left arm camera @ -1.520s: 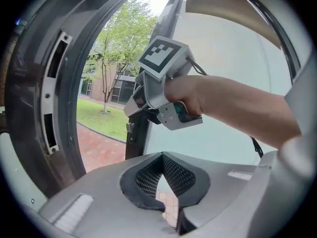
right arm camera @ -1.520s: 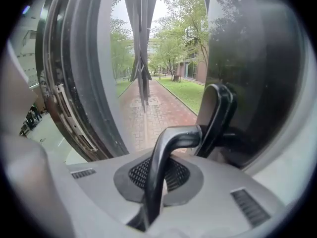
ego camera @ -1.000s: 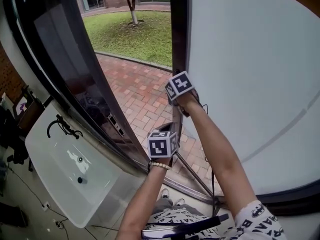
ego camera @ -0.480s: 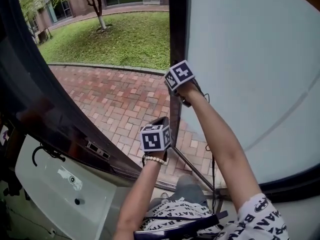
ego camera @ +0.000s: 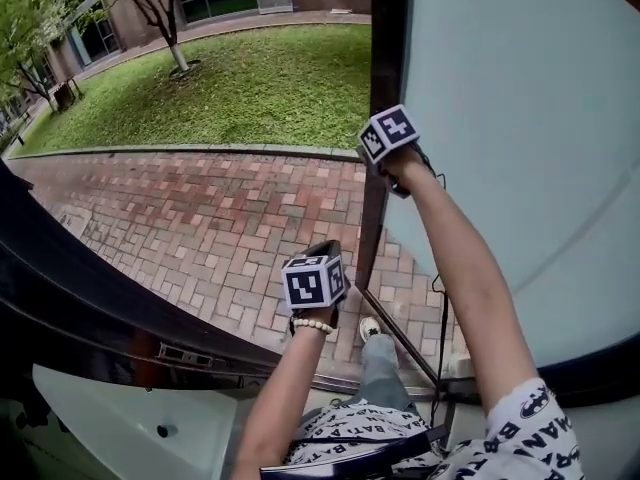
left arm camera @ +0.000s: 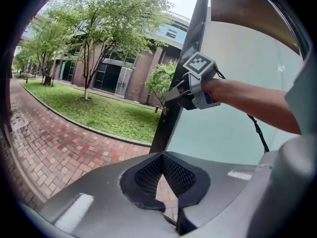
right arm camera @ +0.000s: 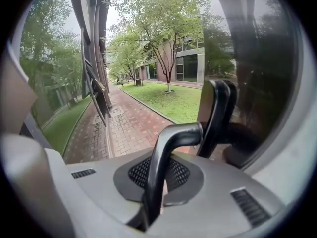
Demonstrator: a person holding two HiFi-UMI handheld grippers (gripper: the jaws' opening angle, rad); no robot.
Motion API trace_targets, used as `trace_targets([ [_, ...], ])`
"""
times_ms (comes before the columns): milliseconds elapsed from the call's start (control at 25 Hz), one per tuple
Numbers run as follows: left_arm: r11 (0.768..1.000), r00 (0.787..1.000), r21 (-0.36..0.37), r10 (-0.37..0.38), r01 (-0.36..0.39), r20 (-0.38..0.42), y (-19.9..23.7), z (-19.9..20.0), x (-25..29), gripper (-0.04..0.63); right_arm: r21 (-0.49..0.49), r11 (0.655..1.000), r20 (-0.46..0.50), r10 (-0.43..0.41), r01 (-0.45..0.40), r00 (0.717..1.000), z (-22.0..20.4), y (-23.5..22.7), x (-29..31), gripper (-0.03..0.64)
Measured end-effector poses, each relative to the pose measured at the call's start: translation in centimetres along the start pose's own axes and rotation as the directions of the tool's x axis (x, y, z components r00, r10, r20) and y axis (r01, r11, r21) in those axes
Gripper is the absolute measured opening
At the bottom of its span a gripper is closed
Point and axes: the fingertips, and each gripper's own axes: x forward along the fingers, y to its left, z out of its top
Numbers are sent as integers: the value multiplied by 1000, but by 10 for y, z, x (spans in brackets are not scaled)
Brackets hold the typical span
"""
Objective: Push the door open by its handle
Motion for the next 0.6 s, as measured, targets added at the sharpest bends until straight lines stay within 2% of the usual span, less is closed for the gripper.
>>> trace_targets([
  [280,1000,999,5,-29,29,-18,-28,29,77,-12,92,992,5,-84,83,996,2,-113,-14,2],
  [600,994,994,-4,-112,112,-1,-88,76,176,-12,192,964,-6,-185,183,983,-19,-205,-29,2],
])
